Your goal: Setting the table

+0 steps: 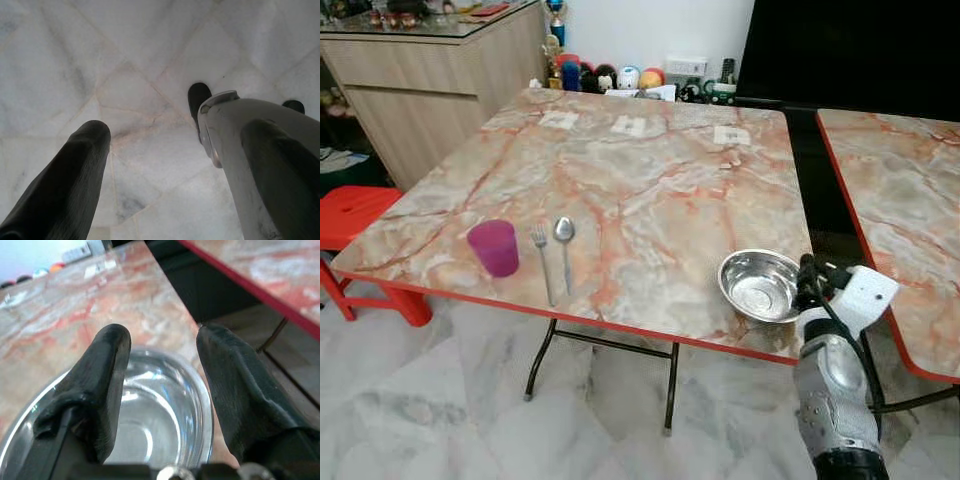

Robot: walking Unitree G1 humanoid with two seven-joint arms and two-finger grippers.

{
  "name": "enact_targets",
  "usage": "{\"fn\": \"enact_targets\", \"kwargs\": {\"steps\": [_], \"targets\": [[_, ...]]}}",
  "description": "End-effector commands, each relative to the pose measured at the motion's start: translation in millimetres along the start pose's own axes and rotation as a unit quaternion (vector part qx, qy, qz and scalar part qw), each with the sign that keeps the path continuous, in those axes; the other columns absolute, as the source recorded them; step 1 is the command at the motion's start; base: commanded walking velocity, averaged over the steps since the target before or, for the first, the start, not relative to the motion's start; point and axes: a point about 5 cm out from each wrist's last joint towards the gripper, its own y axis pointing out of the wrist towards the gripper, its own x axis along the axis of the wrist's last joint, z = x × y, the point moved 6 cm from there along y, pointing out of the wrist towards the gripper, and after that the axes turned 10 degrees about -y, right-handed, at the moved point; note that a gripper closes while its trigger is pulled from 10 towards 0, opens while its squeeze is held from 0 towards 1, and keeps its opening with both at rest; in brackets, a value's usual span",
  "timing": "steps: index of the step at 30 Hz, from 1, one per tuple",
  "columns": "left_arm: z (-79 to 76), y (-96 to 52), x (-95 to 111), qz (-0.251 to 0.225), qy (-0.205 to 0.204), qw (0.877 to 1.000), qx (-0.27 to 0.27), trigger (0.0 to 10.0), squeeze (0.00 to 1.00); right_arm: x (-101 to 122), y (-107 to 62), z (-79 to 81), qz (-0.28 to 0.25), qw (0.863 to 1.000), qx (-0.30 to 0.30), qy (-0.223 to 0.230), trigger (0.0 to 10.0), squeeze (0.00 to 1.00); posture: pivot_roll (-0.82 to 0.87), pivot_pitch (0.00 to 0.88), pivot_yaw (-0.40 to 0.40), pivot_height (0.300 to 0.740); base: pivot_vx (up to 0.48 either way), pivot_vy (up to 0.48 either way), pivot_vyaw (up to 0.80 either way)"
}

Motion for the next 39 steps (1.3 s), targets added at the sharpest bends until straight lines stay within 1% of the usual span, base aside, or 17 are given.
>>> {"fn": "enact_targets", "kwargs": {"steps": [1, 3, 4, 5, 7, 9, 16, 24, 26, 27, 29, 39], "targets": [[1.5, -1.4, -8, 0.013, 0.007, 1.0, 0.001, 10.0, 0.0, 8, 2.2, -2.3, -0.003, 1.0, -0.009, 0.013, 10.0, 0.0, -0.03, 0.09, -0.006, 0.74, 0.0, 0.0, 0.0], [1.5, -1.4, -8, 0.013, 0.007, 1.0, 0.001, 10.0, 0.0, 6, 2.8, -4.4, 0.014, 0.999, -0.017, 0.025, 10.0, 0.0, -0.03, 0.09, -0.006, 0.74, 0.0, 0.0, 0.0], [1.5, -1.4, -8, 0.013, 0.007, 1.0, 0.001, 10.0, 0.0, 6, 2.9, -6.7, 0.017, 0.999, -0.025, 0.043, 10.0, 0.0, -0.03, 0.09, -0.006, 0.74, 0.0, 0.0, 0.0], [1.5, -1.4, -8, 0.013, 0.007, 1.0, 0.001, 10.0, 0.0, 6, 2.8, -8.1, 0.019, 0.998, -0.029, 0.049, 10.0, 0.0, -0.03, 0.091, -0.005, 0.74, 0.0, 0.0, 0.0], [1.8, -1.4, -8, 0.014, 0.008, 1.0, 0.001, 10.0, 0.0, 9, 2.4, -11.8, 0.017, 0.998, -0.036, 0.043, 10.0, 0.0, -0.03, 0.092, -0.004, 0.74, 0.0, 0.0, 0.0], [2.0, -1.5, -8, 0.014, 0.008, 1.0, 0.001, 10.0, 0.0, 11, 1.7, -12.1, 0.017, 0.998, -0.035, 0.044, 10.0, 0.0, -0.04, 0.093, -0.003, 0.74, 0.0, 0.0, 0.0], [2.1, -1.4, -8, 0.013, 0.009, 1.0, 0.0, 10.0, 0.0, 1, -1.1, -3.9, 0.057, 0.997, -0.014, 0.054, 10.0, 0.0, -0.03, 0.093, -0.002, 0.74, 0.0, 0.0, 0.0], [2.2, -1.5, -8, 0.014, 0.01, 1.0, 0.0, 10.0, 0.0, -4, -3.5, -3.5, 0.073, 0.996, -0.013, 0.054, 10.0, 0.0, -0.03, 0.096, -0.001, 0.74, 0.0, 0.0, 0.0], [2.2, -1.5, -8, 0.014, 0.011, 1.0, 0.0, 10.0, 0.0, -6, -4.2, -3.4, 0.078, 0.995, -0.014, 0.06, 10.0, 0.0, -0.03, 0.096, -0.001, 0.74, 0.0, 0.0, 0.0], [2.2, -1.5, -8, 0.014, 0.012, 1.0, 0.0, 10.0, 0.0, -10, -5.3, -2.6, 0.091, 0.994, -0.012, 0.063, 10.0, 0.0, -0.03, 0.096, -0.001, 0.74, 0.0, 0.0, 0.0], [2.2, -1.5, -8, 0.014, 0.013, 1.0, 0.0, 10.0, 0.0, -16, -6.5, -2.1, 0.105, 0.993, -0.009, 0.056, 10.0, 0.0, -0.04, 0.096, -0.001, 0.74, 0.0, 0.0, 0.0], [1.9, -1.5, -8, 0.013, 0.015, 1.0, -0.001, 10.0, 0.0, -22, -7.5, -2.1, 0.118, 0.989, -0.01, 0.085, 10.0, 0.0, -0.03, 0.095, -0.001, 0.74, 0.0, 0.0, 0.0]]}}
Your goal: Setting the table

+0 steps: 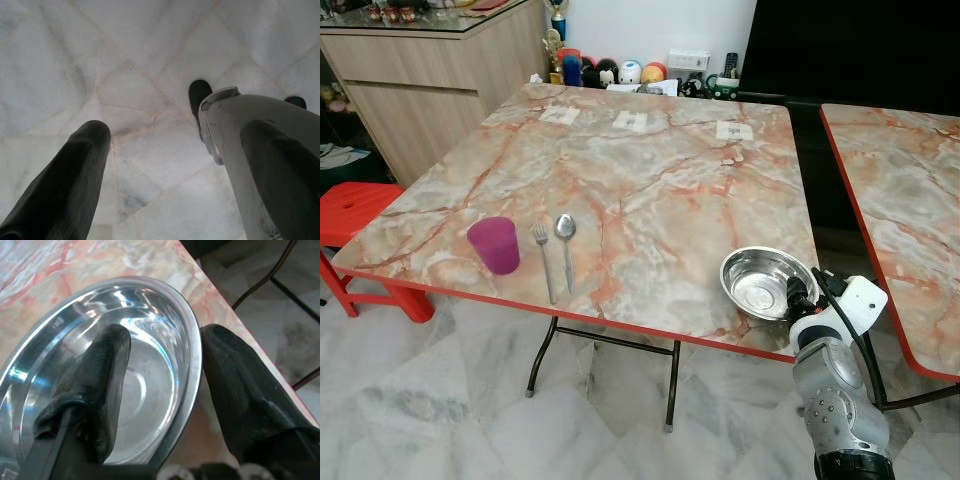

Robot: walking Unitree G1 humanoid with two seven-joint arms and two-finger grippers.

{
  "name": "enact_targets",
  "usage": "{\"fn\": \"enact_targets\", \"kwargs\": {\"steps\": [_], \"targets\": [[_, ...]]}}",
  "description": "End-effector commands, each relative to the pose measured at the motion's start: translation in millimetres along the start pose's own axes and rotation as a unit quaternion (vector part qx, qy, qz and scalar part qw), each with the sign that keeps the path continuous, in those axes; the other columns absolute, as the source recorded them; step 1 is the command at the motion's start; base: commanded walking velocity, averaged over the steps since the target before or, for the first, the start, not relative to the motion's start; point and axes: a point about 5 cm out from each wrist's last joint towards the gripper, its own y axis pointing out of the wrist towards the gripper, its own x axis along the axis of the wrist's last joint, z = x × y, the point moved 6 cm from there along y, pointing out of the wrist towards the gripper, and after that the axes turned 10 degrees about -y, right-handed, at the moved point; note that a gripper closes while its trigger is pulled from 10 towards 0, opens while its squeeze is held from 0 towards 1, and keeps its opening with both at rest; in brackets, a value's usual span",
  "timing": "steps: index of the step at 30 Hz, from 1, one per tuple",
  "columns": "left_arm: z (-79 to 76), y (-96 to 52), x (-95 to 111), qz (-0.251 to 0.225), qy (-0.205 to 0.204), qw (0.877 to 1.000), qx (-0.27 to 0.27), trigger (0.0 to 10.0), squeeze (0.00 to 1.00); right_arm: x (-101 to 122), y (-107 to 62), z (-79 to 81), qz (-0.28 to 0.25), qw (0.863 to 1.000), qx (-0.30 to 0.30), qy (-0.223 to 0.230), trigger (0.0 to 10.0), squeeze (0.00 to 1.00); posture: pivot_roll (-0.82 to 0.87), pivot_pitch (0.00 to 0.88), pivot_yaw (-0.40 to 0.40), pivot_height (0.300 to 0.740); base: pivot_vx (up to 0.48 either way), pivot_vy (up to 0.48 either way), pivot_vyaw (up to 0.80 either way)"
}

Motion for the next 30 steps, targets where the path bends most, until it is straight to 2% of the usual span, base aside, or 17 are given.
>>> {"fn": "enact_targets", "kwargs": {"steps": [1, 11, 15, 18, 19, 20, 21, 22, 30], "targets": [[2.6, -1.5, -8, 0.013, 0.01, 1.0, 0.001, 10.0, 0.0, -1, -0.7, -0.6, 0.005, 1.0, 0.0, 0.013, 10.0, 0.0, -0.03, 0.095, -0.001, 0.74, 0.0, 0.0, 0.0], [2.9, -1.5, -8, 0.014, 0.014, 1.0, 0.0, 10.0, 0.0, -12, 0.6, 1.2, 0.031, 0.999, 0.001, 0.031, 10.0, 0.0, -0.03, 0.096, 0.001, 0.74, 0.0, 0.0, 0.0], [3.0, -1.5, -8, 0.013, 0.015, 1.0, 0.0, 10.0, 0.0, -17, 2.0, 7.1, 0.041, 0.998, 0.017, 0.041, 10.0, 0.0, -0.03, 0.096, 0.003, 0.74, 0.0, 0.0, 0.0], [2.9, -1.5, -8, 0.013, 0.017, 1.0, 0.0, 10.0, 0.0, -22, 3.8, 13.0, 0.051, 0.998, 0.032, 0.029, 10.0, 0.0, -0.03, 0.096, 0.002, 0.74, 0.0, 0.0, 0.0], [3.0, -1.5, -8, 0.013, 0.017, 1.0, 0.0, 10.0, 0.0, -22, 4.1, 13.4, 0.052, 0.998, 0.032, 0.028, 8.7, 0.0, -0.02, 0.096, 0.002, 0.74, 0.0, 0.0, 0.0], [3.0, -1.5, -8, 0.013, 0.017, 1.0, 0.0, 10.0, 0.0, -22, 4.1, 13.4, 0.052, 0.998, 0.032, 0.028, 8.7, 0.0, -0.02, 0.096, 0.002, 0.74, 0.0, 0.0, 0.0], [3.0, -1.5, -8, 0.013, 0.017, 1.0, 0.0, 10.0, 0.0, -22, 4.4, 13.8, 0.054, 0.998, 0.033, 0.027, 6.6, 0.0, -0.02, 0.096, 0.002, 0.74, 0.0, 0.0, 0.0], [3.0, -1.5, -8, 0.013, 0.018, 1.0, 0.0, 10.0, 0.0, -23, 4.7, 13.8, 0.054, 0.998, 0.031, 0.026, 0.0, 0.0, -0.02, 0.096, 0.002, 0.74, 0.0, 0.0, 0.0], [3.0, -1.6, -8, 0.014, 0.02, 1.0, -0.001, 10.0, 0.0, -24, 5.3, 16.4, 0.052, 0.998, 0.032, 0.031, 0.0, 0.0, -0.02, 0.097, 0.003, 0.74, 0.0, 0.0, 0.0]]}}
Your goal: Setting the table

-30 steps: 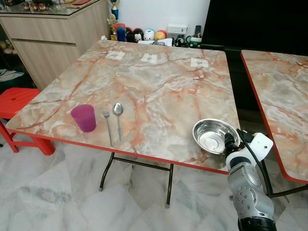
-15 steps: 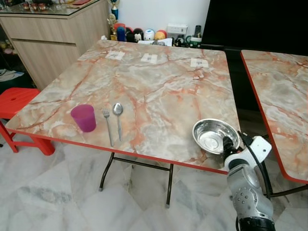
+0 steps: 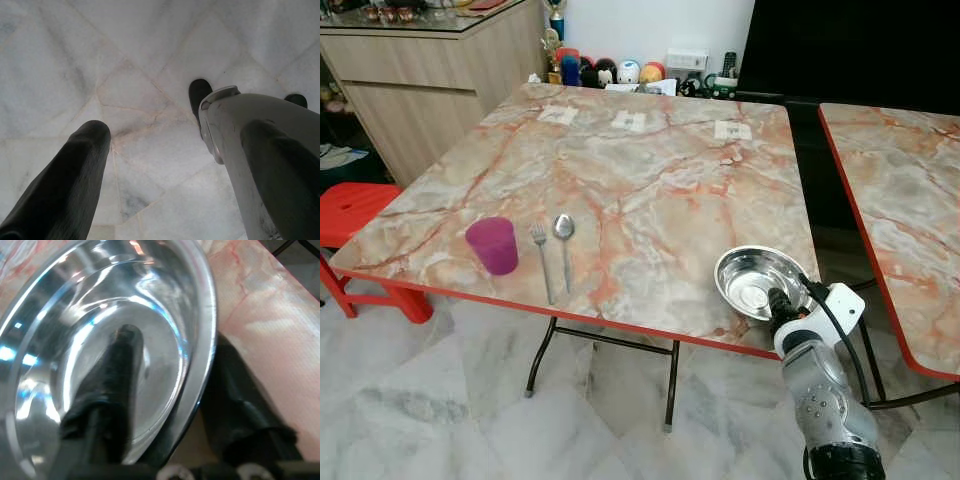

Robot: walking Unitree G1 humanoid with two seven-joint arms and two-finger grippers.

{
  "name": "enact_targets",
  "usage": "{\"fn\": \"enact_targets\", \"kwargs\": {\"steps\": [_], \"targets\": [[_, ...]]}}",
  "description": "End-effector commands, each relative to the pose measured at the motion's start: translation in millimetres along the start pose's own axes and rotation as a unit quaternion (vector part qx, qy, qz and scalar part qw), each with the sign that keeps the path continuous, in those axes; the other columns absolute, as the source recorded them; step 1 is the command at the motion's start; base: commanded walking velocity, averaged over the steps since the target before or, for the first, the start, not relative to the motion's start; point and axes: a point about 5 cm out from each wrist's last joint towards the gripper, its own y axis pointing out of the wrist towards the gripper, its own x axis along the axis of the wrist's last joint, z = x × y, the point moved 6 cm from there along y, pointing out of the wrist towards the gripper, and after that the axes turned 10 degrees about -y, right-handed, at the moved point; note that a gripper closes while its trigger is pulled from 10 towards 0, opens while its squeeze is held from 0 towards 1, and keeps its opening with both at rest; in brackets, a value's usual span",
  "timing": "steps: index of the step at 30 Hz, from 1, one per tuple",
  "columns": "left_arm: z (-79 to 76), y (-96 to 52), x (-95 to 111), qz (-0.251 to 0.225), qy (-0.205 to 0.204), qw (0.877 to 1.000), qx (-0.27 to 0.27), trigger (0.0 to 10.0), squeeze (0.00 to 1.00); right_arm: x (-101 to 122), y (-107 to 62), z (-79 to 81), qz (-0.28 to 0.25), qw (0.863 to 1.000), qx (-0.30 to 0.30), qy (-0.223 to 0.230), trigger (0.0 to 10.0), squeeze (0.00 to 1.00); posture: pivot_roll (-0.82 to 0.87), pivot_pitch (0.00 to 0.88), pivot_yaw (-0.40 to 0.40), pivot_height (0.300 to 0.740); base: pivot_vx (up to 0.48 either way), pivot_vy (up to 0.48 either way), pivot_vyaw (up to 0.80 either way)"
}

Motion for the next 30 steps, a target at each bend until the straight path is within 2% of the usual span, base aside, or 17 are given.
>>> {"fn": "enact_targets", "kwargs": {"steps": [1, 15, 20, 24, 25, 30], "targets": [[3.3, -1.6, -8, 0.013, 0.013, 1.0, 0.001, 10.0, 0.0, -3, 0.8, 2.8, 0.005, 1.0, 0.002, 0.001, 0.0, 0.0, -0.02, 0.097, 0.003, 0.74, 0.0, 0.0, 0.0], [2.8, -1.5, -8, 0.013, 0.015, 1.0, -0.001, 10.0, 0.0, -1, 0.7, 5.8, -0.007, 1.0, 0.004, 0.007, 0.0, 0.0, -0.02, 0.097, 0.003, 0.74, 0.0, 0.0, 0.0], [2.5, -1.5, -8, 0.013, 0.018, 1.0, -0.001, 10.0, 0.0, 1, -0.1, 6.8, -0.02, 1.0, 0.004, 0.022, 0.0, 0.0, -0.02, 0.099, 0.003, 0.74, 0.0, 0.0, 0.0], [2.9, -1.5, -8, 0.012, 0.019, 1.0, 0.0, 10.0, 0.0, 16, -3.6, 10.9, -0.066, 0.996, 0.016, 0.055, 0.0, 0.0, -0.02, 0.099, 0.003, 0.74, 0.0, 0.0, 0.0], [3.2, -1.5, -7, 0.011, 0.021, 1.0, 0.001, 10.0, 0.0, 27, -8.3, 13.3, -0.097, 0.992, 0.026, 0.075, 0.0, 0.0, -0.02, 0.098, 0.003, 0.74, 0.0, 0.0, 0.0], [3.9, -1.5, -6, 0.008, 0.027, 1.0, 0.004, 10.0, 0.0, 44, -17.8, 11.3, -0.148, 0.982, 0.038, 0.108, 0.0, 0.0, -0.02, 0.098, 0.002, 0.74, 0.0, 0.0, 0.0]]}}
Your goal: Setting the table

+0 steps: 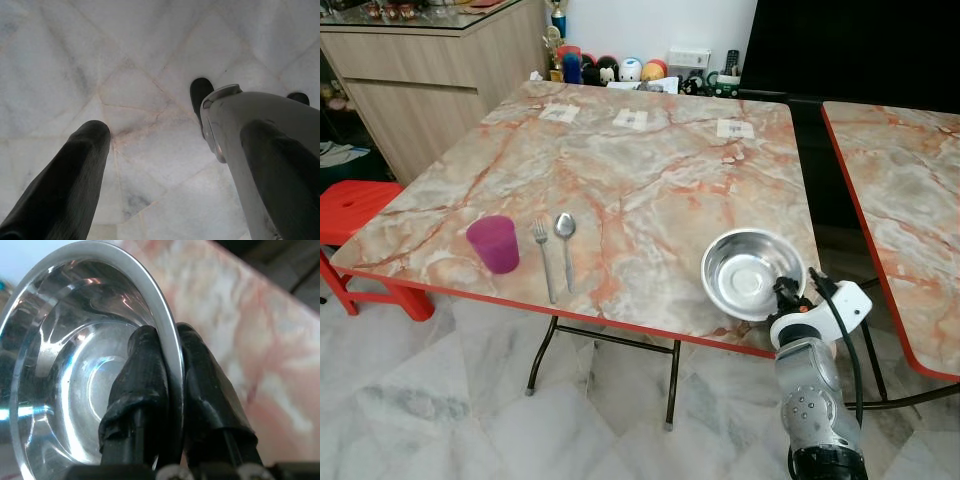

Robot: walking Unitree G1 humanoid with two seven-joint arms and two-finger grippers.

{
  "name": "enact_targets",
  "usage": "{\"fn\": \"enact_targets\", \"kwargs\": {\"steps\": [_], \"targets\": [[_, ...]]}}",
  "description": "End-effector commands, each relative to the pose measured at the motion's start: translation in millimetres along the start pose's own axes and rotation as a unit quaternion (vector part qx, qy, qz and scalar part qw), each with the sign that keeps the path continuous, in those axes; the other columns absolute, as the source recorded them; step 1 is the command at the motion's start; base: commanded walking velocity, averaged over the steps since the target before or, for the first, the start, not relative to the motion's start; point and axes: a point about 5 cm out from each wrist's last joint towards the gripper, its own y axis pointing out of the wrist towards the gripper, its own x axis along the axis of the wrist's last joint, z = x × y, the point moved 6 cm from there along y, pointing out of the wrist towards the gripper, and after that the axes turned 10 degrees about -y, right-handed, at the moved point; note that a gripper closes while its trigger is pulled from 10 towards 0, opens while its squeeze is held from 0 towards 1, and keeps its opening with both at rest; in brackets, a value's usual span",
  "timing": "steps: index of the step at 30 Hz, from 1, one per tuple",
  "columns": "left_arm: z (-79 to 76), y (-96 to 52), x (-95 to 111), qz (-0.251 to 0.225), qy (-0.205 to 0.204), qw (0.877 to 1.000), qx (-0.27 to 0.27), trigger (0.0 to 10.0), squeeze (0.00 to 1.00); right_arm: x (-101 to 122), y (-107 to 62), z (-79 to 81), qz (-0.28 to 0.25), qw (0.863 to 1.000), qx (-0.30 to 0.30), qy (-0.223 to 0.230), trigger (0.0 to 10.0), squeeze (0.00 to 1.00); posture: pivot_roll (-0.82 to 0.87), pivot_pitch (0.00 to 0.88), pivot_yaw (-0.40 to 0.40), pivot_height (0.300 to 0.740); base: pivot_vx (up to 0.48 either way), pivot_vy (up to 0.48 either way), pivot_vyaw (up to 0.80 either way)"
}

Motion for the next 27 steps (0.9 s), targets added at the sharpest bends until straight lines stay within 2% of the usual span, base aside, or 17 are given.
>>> {"fn": "enact_targets", "kwargs": {"steps": [1, 2, 3, 5, 6, 8, 13, 18, 24, 27], "targets": [[3.6, -1.6, -7, 0.009, 0.021, 1.0, 0.003, 10.0, 0.0, 16, -2.8, -1.2, -0.037, 0.999, 0.004, 0.018, 0.0, 0.0, -0.02, 0.098, 0.002, 0.74, 0.0, 0.0, 0.0], [3.6, -1.6, -7, 0.009, 0.021, 1.0, 0.003, 10.0, 0.0, 16, -2.8, -1.2, -0.037, 0.999, 0.004, 0.018, 0.0, 0.0, -0.02, 0.098, 0.002, 0.74, 0.0, 0.0, 0.0], [4.1, -1.6, -7, 0.008, 0.024, 1.0, 0.006, 10.0, 0.0, 24, -7.2, -2.6, -0.055, 0.998, 0.008, 0.031, 4.9, 0.0, -0.03, 0.096, 0.002, 0.74, 0.0, 0.0, 0.0], [4.1, -1.6, -7, 0.008, 0.024, 1.0, 0.006, 10.0, 0.0, 24, -7.2, -2.6, -0.055, 0.998, 0.008, 0.031, 4.9, 0.0, -0.03, 0.096, 0.002, 0.74, 0.0, 0.0, 0.0], [5.1, -1.7, -7, 0.008, 0.028, 1.0, 0.01, 10.0, 0.0, 29, -9.8, -3.5, -0.068, 0.997, 0.011, 0.032, 10.0, 0.0, -0.03, 0.091, 0.004, 0.74, 0.0, 0.0, 0.0], [6.8, -1.9, -7, 0.006, 0.027, 0.999, 0.018, 10.0, 0.0, 38, -13.4, -5.6, -0.09, 0.995, 0.013, 0.03, 10.0, 0.0, -0.03, 0.089, 0.004, 0.74, 0.0, 0.0, 0.0], [8.7, -2.3, -8, 0.004, 0.03, 0.999, 0.028, 10.0, 0.0, 40, -12.3, -6.5, -0.091, 0.996, 0.015, 0.016, 10.0, 0.0, -0.03, 0.067, 0.001, 0.74, 0.0, 0.0, 0.0], [7.5, -2.5, -9, 0.005, 0.033, 0.999, 0.026, 10.0, 0.0, 43, -10.0, -2.0, -0.093, 0.995, 0.017, 0.017, 10.0, 0.0, -0.03, 0.048, -0.001, 0.74, 0.0, -0.391, 0.0], [6.7, -2.5, -9, 0.006, 0.033, 0.999, 0.024, 10.0, 0.0, 45, -9.3, 0.1, -0.096, 0.995, 0.019, 0.018, 10.0, 0.0, -0.03, 0.038, -0.001, 0.74, 0.0, -0.455, -0.61], [6.1, -2.5, -9, 0.006, 0.034, 0.999, 0.022, 10.0, 0.0, 46, -10.1, 0.9, -0.105, 0.994, 0.021, 0.019, 10.0, 0.0, -0.04, 0.032, -0.001, 0.74, 0.0, -0.471, 0.0]]}}
